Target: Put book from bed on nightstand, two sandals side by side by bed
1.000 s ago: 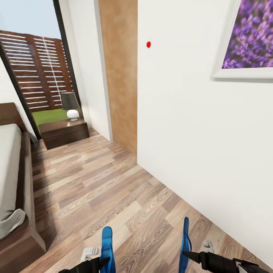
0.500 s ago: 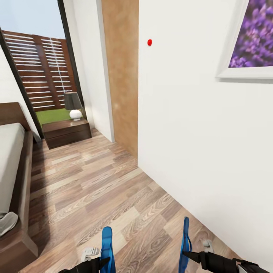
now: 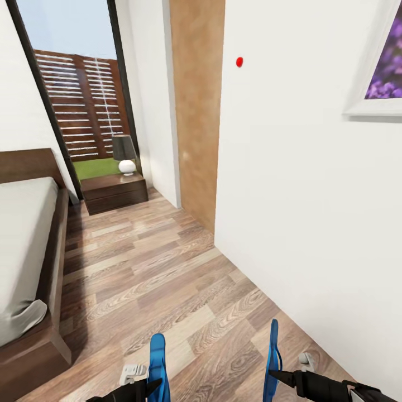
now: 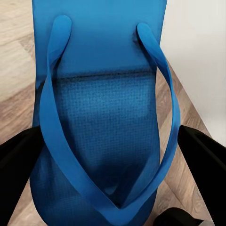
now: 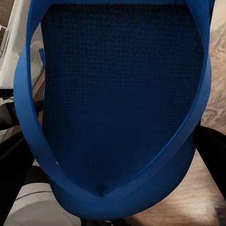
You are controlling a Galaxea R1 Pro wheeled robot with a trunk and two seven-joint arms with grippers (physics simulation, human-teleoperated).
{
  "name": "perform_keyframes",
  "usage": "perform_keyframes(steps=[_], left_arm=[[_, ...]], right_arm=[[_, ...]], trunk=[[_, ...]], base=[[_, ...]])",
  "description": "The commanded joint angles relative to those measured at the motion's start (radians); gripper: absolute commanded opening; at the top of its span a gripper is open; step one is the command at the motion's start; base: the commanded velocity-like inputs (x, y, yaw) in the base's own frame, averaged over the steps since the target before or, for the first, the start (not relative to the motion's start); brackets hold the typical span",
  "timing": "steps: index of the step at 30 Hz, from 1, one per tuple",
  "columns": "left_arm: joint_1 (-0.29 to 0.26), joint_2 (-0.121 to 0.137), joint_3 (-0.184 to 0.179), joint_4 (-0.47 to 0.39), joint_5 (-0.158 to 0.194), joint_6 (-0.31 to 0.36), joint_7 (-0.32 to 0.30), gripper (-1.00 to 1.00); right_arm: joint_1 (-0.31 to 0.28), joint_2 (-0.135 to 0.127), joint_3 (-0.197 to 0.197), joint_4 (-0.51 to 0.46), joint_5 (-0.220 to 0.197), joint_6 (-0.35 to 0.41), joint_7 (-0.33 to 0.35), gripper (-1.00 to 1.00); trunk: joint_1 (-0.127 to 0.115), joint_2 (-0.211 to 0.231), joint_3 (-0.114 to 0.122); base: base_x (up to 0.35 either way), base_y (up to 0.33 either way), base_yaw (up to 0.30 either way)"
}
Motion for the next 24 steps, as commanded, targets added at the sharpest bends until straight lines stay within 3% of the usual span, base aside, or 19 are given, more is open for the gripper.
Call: perform_keyframes(steps=[1,17,24], left_arm=[[-0.001,0.0,0.002,0.001,0.004,0.003,-0.004,-1.0],[-0.001,0.002,0.003,0.001,0.004,0.003,-0.004,-1.0],[-0.001,0.003,0.004,0.001,0.004,0.004,-0.004,-1.0]], right_arm=[[0.0,0.0,0.008,0.0,-0.01,0.006,0.004,-1.0],[0.0,-0.001,0.007,0.001,-0.012,0.007,0.004,-1.0],[0.0,0.0,0.007,0.001,-0.012,0.006,0.003,-1.0]], trunk=[[0.0,0.0,-0.001],[0.0,0.0,-0.001],[0.0,0.0,-0.001]], base=[[0.0,0.0,0.018],[0.003,-0.003,0.002],[0.189,-0.174,0.0]])
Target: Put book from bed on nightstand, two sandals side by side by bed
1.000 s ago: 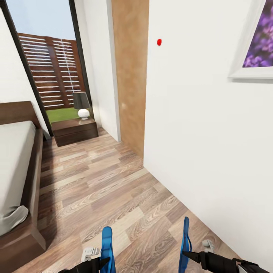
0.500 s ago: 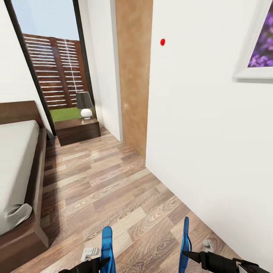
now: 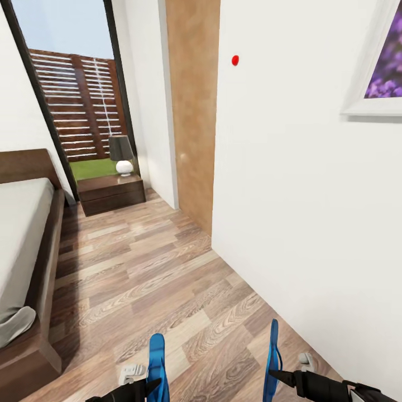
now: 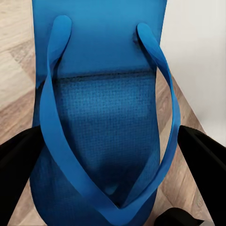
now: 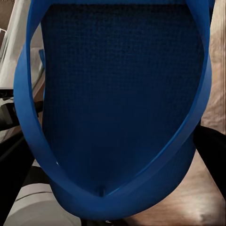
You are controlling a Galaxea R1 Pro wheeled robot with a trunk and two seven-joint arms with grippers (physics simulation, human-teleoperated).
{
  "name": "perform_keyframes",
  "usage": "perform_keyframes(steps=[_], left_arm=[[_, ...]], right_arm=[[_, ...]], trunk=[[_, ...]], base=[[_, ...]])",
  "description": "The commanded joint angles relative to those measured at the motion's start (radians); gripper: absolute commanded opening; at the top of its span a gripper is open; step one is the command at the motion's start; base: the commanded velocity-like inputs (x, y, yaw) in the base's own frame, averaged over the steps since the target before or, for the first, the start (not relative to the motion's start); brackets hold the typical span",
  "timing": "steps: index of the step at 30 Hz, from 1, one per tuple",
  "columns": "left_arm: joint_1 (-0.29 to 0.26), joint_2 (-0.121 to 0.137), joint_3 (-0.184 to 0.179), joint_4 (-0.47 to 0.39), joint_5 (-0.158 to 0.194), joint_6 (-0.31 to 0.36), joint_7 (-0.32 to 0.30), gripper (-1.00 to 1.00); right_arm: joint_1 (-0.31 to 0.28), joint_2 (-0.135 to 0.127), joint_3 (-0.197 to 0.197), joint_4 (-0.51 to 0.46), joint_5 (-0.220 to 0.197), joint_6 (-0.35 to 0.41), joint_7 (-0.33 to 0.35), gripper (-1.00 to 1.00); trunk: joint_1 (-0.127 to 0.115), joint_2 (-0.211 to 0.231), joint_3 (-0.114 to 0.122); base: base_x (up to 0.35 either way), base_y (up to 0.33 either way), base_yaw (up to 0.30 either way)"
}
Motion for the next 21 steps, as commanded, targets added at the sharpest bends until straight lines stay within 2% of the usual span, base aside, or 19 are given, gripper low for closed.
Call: perform_keyframes(steps=[1,9,14,21], left_arm=[[-0.001,0.0,0.002,0.001,0.004,0.002,-0.004,-1.0],[0.0,0.0,0.001,0.001,0.004,0.001,-0.004,-1.0],[0.0,0.0,0.001,0.001,0.004,0.001,-0.004,-1.0],[0.0,-0.001,0.001,0.001,0.004,0.001,-0.004,-1.0]], right_arm=[[0.0,0.0,0.008,0.0,-0.01,0.006,0.003,-1.0],[0.0,0.0,0.008,0.0,-0.009,0.006,0.004,-1.0],[0.0,0.0,0.008,0.0,-0.009,0.006,0.004,-1.0],[0.0,0.001,0.008,0.0,-0.009,0.006,0.003,-1.0]], trunk=[[0.0,0.0,-0.001],[0.0,0.0,-0.001],[0.0,0.0,-0.003],[0.0,0.0,-0.004]], base=[[0.226,-0.222,0.0],[0.227,-0.225,0.02],[0.181,-0.18,0.211],[0.023,-0.023,0.263]])
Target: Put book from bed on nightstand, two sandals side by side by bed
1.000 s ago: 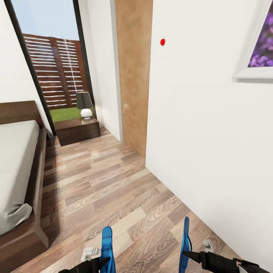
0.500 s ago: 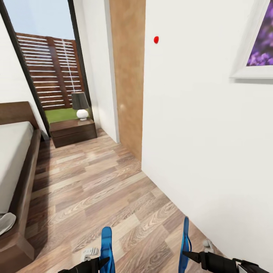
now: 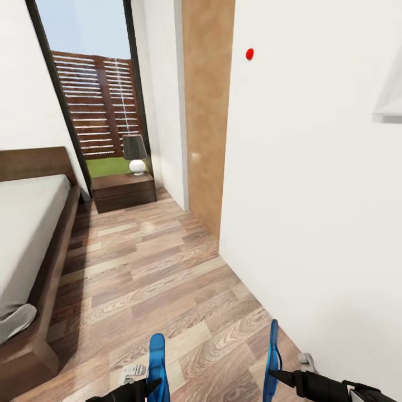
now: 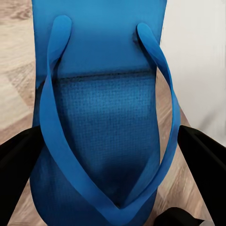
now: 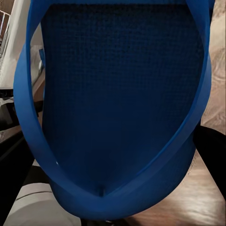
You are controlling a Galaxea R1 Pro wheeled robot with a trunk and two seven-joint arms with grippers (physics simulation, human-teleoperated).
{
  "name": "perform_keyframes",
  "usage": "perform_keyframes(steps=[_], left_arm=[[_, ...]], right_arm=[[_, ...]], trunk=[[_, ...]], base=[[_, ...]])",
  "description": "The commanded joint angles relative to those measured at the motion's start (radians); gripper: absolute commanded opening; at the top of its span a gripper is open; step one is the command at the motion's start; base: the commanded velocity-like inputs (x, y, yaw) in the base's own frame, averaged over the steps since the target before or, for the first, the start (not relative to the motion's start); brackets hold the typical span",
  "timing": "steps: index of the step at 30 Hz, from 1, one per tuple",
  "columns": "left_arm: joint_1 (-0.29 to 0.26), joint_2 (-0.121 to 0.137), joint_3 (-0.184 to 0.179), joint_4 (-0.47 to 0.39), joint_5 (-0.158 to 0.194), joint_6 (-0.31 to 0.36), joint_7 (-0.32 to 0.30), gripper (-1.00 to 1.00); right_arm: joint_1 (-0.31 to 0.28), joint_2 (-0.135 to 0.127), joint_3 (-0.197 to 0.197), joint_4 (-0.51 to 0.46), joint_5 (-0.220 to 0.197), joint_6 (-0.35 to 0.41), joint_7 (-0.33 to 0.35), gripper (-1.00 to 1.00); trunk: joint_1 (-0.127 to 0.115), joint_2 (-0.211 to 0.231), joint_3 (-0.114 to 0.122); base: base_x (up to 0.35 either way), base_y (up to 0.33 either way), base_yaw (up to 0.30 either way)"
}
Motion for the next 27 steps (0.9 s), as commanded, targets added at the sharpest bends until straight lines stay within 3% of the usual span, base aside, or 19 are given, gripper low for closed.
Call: perform_keyframes(steps=[1,8,19,27], left_arm=[[-0.001,0.0,0.002,0.001,0.004,0.003,-0.004,-1.0],[-0.001,-0.001,0.001,0.001,0.004,0.001,-0.004,-1.0],[-0.001,-0.002,0.001,0.03,0.002,-0.009,-0.003,-1.0],[0.0,-0.002,0.002,0.03,0.002,-0.014,-0.003,-1.0]], right_arm=[[0.0,0.0,0.008,0.0,-0.01,0.006,0.003,-1.0],[0.0,-0.001,0.008,-0.001,-0.01,0.006,0.004,-1.0],[0.0,-0.001,0.008,0.0,-0.01,0.006,0.004,-1.0],[0.0,-0.001,0.008,-0.001,-0.01,0.006,0.004,-1.0]], trunk=[[0.0,0.0,-0.001],[0.0,0.0,-0.001],[0.0,0.0,-0.001],[0.0,0.0,-0.001]], base=[[0.003,-0.003,0.27],[0.034,-0.028,0.206],[0.252,-0.138,0.016],[0.161,-0.072,0.21]])
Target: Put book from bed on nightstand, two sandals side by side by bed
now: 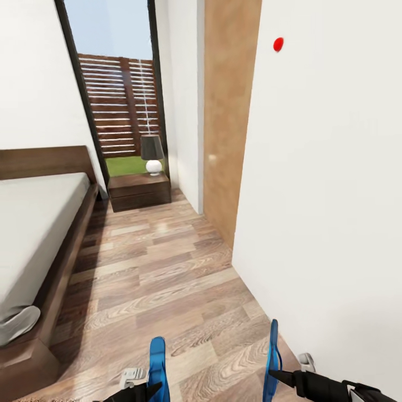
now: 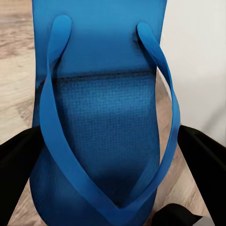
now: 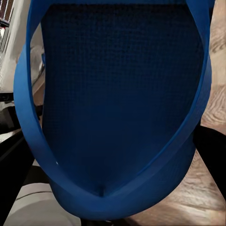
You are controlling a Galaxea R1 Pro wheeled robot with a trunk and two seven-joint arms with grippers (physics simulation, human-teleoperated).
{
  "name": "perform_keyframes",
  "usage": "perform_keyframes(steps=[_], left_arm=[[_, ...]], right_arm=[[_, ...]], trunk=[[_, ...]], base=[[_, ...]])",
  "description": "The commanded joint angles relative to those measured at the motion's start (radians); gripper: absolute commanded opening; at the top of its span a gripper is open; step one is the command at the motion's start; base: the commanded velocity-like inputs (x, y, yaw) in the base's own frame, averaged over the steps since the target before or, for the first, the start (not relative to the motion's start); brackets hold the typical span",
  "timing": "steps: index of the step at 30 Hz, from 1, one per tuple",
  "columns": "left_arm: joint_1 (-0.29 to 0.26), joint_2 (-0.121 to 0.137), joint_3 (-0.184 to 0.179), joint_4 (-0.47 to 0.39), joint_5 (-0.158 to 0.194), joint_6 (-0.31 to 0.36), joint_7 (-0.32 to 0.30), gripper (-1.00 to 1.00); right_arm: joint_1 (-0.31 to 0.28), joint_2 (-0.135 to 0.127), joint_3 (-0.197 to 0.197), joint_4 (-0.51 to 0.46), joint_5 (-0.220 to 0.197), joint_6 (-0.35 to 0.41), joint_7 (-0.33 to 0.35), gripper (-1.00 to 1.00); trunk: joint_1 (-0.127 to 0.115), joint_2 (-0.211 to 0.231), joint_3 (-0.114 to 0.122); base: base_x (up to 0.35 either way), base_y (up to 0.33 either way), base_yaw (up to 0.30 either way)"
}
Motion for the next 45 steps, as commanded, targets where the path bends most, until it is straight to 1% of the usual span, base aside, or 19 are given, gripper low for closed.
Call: perform_keyframes(steps=[1,20,30,45], left_arm=[[-0.001,0.0,0.0,0.001,0.005,0.0,-0.003,-1.0],[-0.001,0.0,-0.001,0.001,0.005,0.0,-0.003,-1.0],[-0.001,0.0,0.0,0.001,0.005,0.0,-0.002,-1.0],[-0.001,0.0,0.0,0.001,0.005,0.0,-0.002,-1.0]], right_arm=[[0.0,0.0,0.009,0.0,-0.01,0.006,0.004,-1.0],[0.0,0.0,0.008,0.0,-0.01,0.006,0.004,-1.0],[0.0,-0.001,0.008,0.0,-0.01,0.006,0.004,-1.0],[0.0,-0.001,0.008,0.0,-0.01,0.006,0.004,-1.0]], trunk=[[0.0,0.0,-0.001],[0.0,0.0,-0.001],[0.0,0.0,-0.001],[0.0,0.0,-0.001]], base=[[0.019,-0.009,0.264],[0.002,-0.001,0.26],[0.198,-0.131,0.02],[0.319,-0.006,0.001]])
